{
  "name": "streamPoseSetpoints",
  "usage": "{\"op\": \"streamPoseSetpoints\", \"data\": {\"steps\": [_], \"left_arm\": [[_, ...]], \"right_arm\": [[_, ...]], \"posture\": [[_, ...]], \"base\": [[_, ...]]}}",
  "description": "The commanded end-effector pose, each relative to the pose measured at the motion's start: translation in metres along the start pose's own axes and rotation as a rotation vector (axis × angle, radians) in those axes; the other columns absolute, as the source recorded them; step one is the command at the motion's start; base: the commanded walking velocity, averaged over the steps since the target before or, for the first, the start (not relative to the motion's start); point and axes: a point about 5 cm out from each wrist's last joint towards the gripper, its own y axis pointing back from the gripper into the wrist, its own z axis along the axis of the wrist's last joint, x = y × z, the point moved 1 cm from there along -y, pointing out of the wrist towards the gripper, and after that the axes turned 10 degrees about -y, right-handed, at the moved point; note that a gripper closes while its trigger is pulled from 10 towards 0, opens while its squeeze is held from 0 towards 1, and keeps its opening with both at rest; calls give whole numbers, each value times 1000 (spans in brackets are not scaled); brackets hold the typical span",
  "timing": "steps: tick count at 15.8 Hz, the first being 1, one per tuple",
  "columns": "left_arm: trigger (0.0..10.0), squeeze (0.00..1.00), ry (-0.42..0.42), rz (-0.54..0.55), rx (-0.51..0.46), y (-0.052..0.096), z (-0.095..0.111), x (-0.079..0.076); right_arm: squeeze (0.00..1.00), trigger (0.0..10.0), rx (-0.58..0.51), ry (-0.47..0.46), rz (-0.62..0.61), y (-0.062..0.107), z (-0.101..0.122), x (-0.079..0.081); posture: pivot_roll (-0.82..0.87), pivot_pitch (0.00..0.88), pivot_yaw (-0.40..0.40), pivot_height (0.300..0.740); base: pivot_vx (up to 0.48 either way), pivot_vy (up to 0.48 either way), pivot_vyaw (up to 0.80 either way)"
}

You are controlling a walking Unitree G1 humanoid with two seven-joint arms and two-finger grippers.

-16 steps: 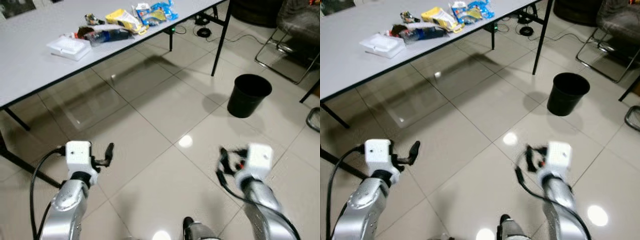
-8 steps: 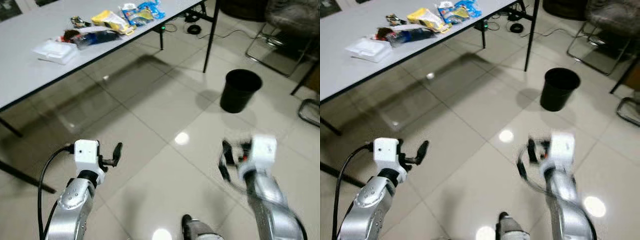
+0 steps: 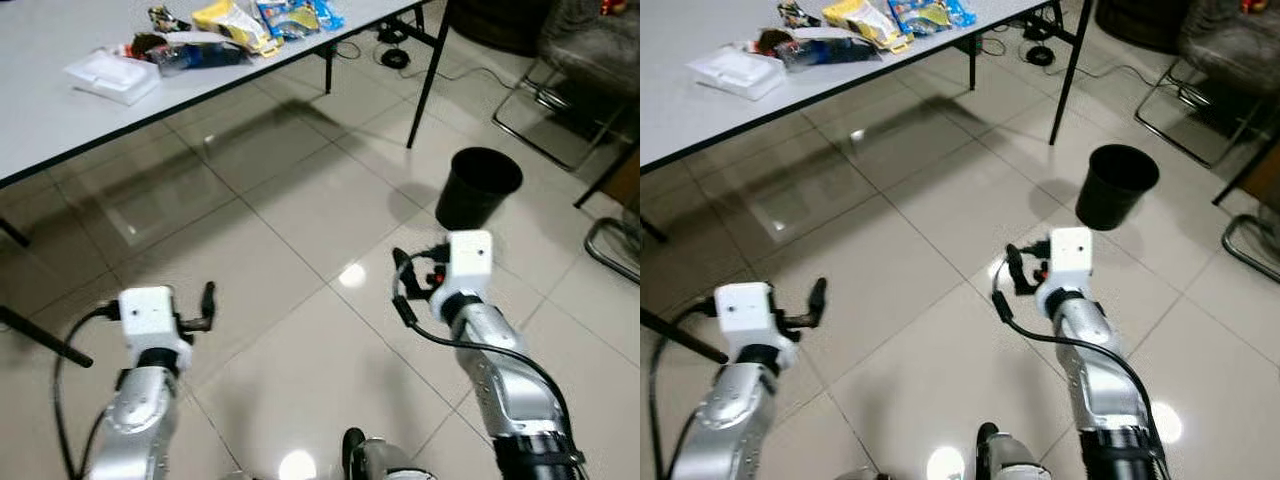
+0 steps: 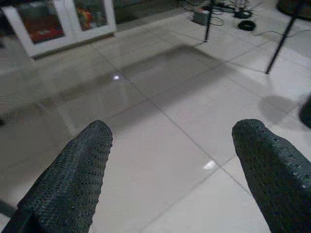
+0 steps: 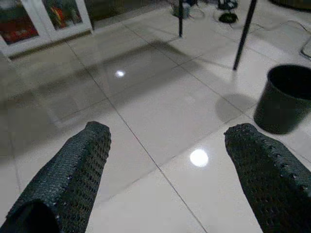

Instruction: Picking trash to rubbish bin

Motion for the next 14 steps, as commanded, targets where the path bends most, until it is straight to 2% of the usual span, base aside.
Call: {"op": "streamPoseSetpoints", "data": {"steps": [1, 6, 8, 11, 14], "left_arm": [[10000, 0, -11, -7, -1, -3, 0, 0], [10000, 0, 9, -5, -54, -22, 14, -3], [10000, 0, 22, 5, -56, -23, 13, -5], [10000, 0, 31, 11, -59, -23, 12, -7], [10000, 0, 48, 40, -57, -22, 9, -5]], "right_arm": [[0, 10000, -3, -3, -14, 0, -3, -3], [0, 10000, -40, 35, 26, -3, 5, 2], [0, 10000, -49, 52, 44, -5, 10, 2], [0, 10000, -47, 59, 55, -7, 11, 4], [0, 10000, -33, 68, 68, -9, 10, 4]], "posture": [[-33, 166, -1, 740], [-69, 145, -20, 740], [-69, 146, -26, 740], [-67, 148, -43, 740], [-66, 153, -69, 740]], "base": [[0, 0, 0], [0, 0, 0], [0, 0, 0], [0, 0, 510], [0, 0, 0]]}}
